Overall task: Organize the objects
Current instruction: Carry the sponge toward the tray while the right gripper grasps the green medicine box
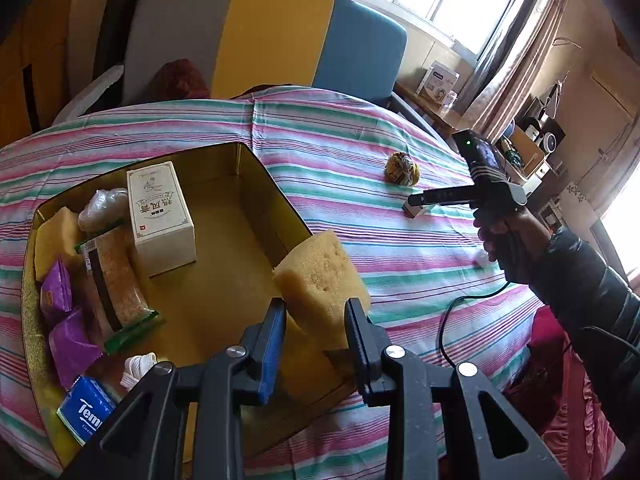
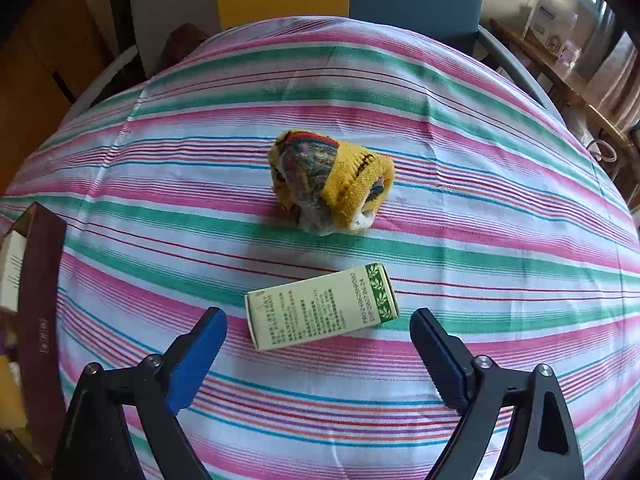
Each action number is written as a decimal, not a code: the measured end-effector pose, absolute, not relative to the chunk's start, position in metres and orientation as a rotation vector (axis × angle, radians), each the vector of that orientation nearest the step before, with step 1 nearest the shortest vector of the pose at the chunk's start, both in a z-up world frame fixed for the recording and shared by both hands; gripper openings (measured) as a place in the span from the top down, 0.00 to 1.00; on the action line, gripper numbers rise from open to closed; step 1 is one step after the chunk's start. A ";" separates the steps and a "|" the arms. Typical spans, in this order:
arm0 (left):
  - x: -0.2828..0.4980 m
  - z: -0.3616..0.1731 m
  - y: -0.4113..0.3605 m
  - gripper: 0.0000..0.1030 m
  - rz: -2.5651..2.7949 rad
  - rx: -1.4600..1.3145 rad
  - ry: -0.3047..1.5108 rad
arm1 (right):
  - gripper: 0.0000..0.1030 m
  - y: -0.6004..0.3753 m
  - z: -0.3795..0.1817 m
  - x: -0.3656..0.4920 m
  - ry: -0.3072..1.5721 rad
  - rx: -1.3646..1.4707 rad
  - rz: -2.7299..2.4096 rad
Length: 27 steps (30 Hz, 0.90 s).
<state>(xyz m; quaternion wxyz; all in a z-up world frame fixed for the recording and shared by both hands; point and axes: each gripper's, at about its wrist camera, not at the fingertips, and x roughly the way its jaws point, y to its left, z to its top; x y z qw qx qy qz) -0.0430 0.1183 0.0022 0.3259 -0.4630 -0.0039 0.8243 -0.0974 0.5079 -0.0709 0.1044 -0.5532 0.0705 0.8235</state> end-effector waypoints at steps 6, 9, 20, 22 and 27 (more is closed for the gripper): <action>-0.043 0.000 0.115 0.72 2.162 -1.208 -0.036 | 0.29 0.482 -0.066 -0.079 0.167 -1.617 2.486; -0.041 -0.002 0.113 0.72 2.166 -1.215 -0.037 | 0.29 0.466 -0.066 -0.062 0.177 -1.624 2.504; -0.036 -0.006 0.100 0.67 2.184 -1.261 -0.060 | 0.29 0.418 -0.067 -0.020 0.138 -1.602 2.582; -0.038 -0.006 0.108 0.63 2.199 -1.273 -0.036 | 0.29 0.418 -0.067 -0.019 0.155 -1.595 2.584; -0.044 -0.009 0.133 0.60 2.183 -1.298 -0.012 | 0.28 0.418 -0.068 -0.023 0.141 -1.590 2.589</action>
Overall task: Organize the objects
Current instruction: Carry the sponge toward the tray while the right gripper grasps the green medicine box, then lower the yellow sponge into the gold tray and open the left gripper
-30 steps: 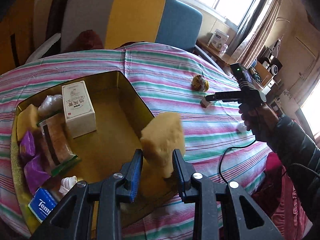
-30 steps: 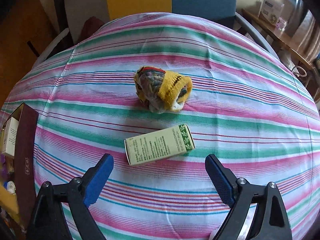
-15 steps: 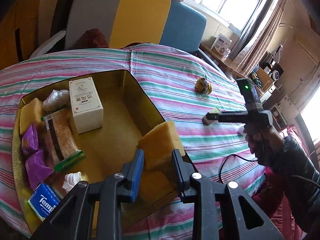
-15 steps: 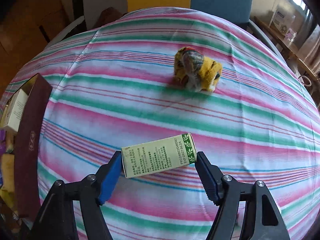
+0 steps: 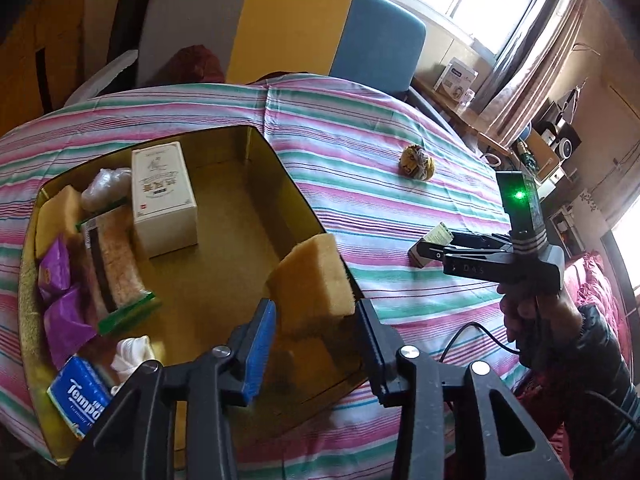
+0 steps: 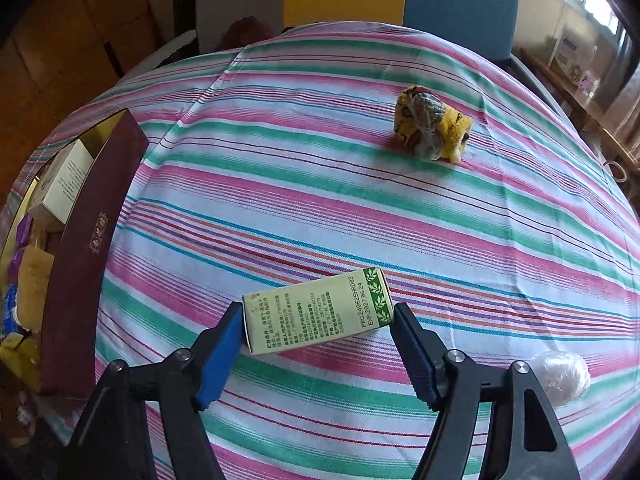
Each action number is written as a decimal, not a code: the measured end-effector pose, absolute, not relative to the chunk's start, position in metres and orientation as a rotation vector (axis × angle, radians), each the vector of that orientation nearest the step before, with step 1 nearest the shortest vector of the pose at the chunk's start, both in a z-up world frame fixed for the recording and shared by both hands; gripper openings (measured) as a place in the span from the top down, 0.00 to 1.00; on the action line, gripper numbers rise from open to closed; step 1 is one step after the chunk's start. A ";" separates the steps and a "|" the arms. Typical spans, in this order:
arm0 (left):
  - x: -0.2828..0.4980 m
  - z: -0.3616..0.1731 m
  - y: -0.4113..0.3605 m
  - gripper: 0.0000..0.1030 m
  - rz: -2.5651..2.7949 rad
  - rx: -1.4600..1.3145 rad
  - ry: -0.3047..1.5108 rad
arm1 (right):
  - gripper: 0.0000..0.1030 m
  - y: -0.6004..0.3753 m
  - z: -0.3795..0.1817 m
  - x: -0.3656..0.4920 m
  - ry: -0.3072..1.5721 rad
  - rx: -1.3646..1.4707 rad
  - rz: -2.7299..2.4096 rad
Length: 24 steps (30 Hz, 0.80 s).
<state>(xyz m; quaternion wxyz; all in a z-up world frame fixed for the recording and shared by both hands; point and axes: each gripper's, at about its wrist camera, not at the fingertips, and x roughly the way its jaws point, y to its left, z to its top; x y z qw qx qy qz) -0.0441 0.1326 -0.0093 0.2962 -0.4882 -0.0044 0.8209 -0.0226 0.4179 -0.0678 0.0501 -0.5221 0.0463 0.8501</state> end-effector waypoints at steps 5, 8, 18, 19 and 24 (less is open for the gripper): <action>-0.049 -0.011 0.156 0.60 2.186 -1.291 0.049 | 0.28 0.417 -0.068 -0.024 0.125 -1.590 2.590; -0.058 -0.023 0.166 0.60 2.192 -1.319 0.078 | 0.28 0.417 -0.069 -0.024 0.117 -1.590 2.590; -0.049 -0.015 0.127 0.76 2.262 -1.278 0.040 | 0.28 0.416 -0.069 -0.026 0.107 -1.584 2.593; -0.048 -0.013 0.118 0.76 2.273 -1.279 0.025 | 0.28 0.415 -0.069 -0.025 0.104 -1.583 2.593; -0.052 -0.006 0.068 0.76 2.362 -1.292 -0.058 | 0.28 0.414 -0.069 -0.026 0.090 -1.579 2.590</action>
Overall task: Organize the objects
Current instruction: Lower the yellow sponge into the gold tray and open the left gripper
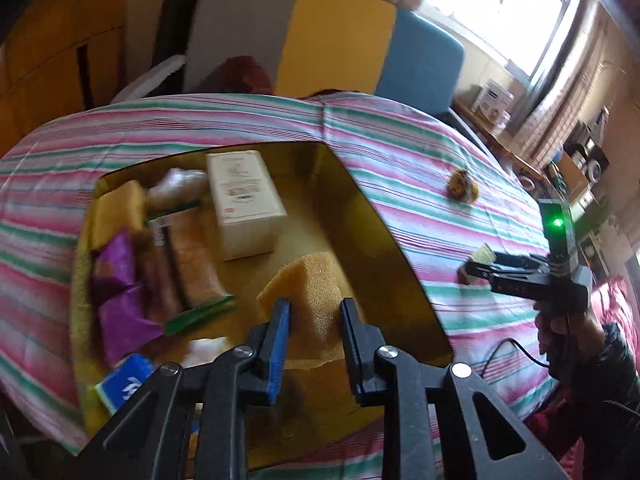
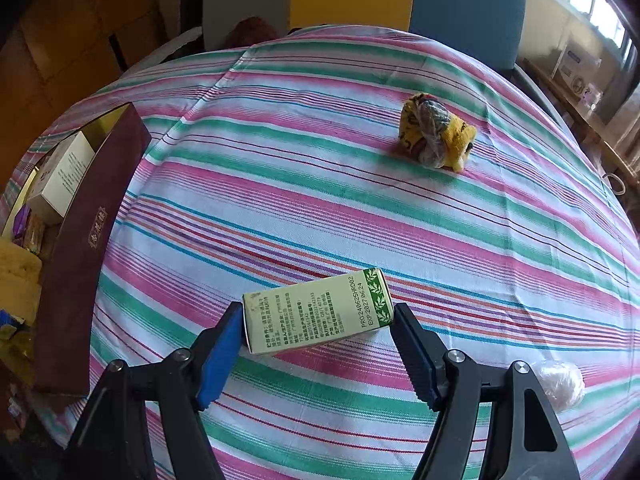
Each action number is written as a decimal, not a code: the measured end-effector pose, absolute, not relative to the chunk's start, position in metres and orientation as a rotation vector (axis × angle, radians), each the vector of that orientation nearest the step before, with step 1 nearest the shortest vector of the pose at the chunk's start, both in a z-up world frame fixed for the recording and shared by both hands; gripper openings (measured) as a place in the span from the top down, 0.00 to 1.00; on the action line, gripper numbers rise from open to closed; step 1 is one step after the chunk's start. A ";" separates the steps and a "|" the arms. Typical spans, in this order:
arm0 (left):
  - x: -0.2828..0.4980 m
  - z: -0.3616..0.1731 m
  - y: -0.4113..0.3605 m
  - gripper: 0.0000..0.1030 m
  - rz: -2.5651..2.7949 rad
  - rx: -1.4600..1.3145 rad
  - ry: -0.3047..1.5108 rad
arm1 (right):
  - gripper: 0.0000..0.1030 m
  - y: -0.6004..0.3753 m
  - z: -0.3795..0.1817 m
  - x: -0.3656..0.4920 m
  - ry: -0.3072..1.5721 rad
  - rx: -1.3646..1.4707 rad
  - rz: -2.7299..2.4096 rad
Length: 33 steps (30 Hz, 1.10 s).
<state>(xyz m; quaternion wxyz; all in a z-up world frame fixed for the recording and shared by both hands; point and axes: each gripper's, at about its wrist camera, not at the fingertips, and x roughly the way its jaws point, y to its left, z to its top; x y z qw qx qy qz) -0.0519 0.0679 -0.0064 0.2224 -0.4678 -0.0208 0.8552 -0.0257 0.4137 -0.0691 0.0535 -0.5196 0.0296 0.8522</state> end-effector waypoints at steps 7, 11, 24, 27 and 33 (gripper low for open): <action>-0.072 -0.013 0.035 0.76 2.431 -1.318 -0.150 | 0.28 0.412 -0.069 -0.025 0.079 -1.573 2.586; -0.084 -0.016 0.044 0.76 2.448 -1.286 -0.099 | 0.28 0.412 -0.070 -0.025 0.078 -1.572 2.583; -0.087 -0.033 0.046 0.61 2.425 -1.376 -0.144 | 0.28 0.413 -0.070 -0.025 0.079 -1.566 2.582; -0.081 -0.032 0.044 0.60 2.426 -1.368 -0.143 | 0.28 0.413 -0.070 -0.025 0.079 -1.565 2.580; -0.073 -0.024 0.036 0.59 2.444 -1.349 -0.147 | 0.28 0.413 -0.070 -0.026 0.079 -1.563 2.578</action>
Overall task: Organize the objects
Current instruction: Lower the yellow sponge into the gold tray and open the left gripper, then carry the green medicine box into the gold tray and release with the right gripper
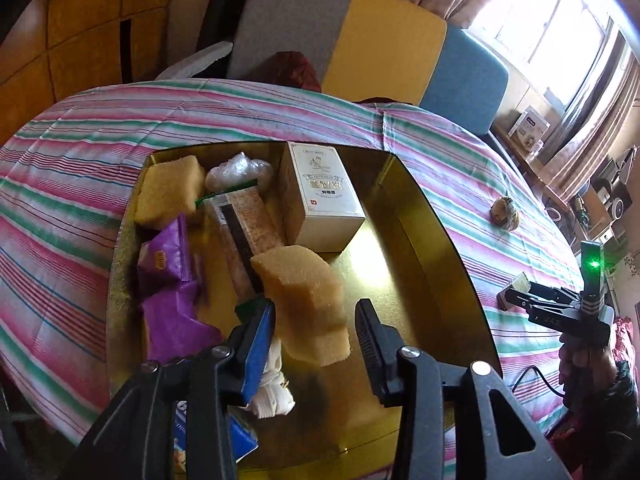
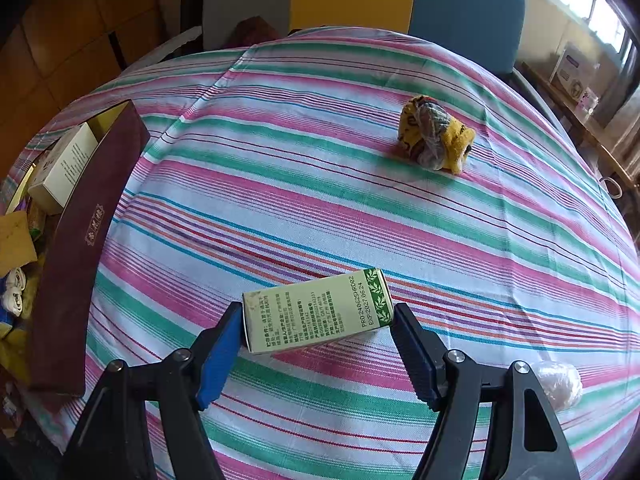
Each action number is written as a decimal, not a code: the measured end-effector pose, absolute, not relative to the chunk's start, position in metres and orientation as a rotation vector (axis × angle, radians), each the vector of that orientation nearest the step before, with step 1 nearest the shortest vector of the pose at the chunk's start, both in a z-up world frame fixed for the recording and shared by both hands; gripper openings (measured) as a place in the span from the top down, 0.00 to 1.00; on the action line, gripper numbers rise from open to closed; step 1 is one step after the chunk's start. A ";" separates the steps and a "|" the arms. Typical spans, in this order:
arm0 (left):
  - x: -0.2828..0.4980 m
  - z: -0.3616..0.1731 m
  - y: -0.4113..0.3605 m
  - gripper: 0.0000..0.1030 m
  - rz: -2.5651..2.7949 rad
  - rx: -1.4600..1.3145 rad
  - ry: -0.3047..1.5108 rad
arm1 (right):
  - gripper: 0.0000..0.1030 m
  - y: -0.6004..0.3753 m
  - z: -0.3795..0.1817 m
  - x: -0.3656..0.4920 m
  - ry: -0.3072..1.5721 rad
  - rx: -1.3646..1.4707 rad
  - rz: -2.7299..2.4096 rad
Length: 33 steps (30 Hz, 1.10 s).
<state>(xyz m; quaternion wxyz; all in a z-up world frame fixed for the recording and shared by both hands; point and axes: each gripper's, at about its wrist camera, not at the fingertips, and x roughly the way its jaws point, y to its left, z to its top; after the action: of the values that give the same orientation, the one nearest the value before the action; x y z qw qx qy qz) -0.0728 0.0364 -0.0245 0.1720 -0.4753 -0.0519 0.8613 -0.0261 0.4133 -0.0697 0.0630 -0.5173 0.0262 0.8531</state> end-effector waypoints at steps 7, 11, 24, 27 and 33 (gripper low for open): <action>-0.063 -0.016 0.015 0.59 2.481 -1.339 -0.204 | 0.29 0.420 -0.060 -0.023 0.123 -1.501 2.595; -0.058 -0.012 0.002 0.59 2.511 -1.323 -0.215 | 0.29 0.414 -0.034 -0.015 0.230 -1.409 2.688; -0.044 0.001 -0.012 0.59 2.608 -1.217 -0.162 | 0.29 0.223 0.024 -0.013 -0.029 -1.493 3.096; -0.042 0.002 -0.017 0.59 2.610 -1.212 -0.168 | 0.29 0.188 0.006 -0.019 -0.083 -1.601 3.090; -0.040 -0.003 -0.028 0.59 2.614 -1.222 -0.206 | 0.28 0.149 -0.036 -0.035 -0.173 -1.780 2.984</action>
<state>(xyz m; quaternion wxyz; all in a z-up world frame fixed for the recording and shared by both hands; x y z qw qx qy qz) -0.0401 -0.0283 -0.0032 0.1241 -0.4190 -0.0706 0.8967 -0.0345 0.1486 -0.0359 -0.1679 -0.5043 -0.0489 0.8456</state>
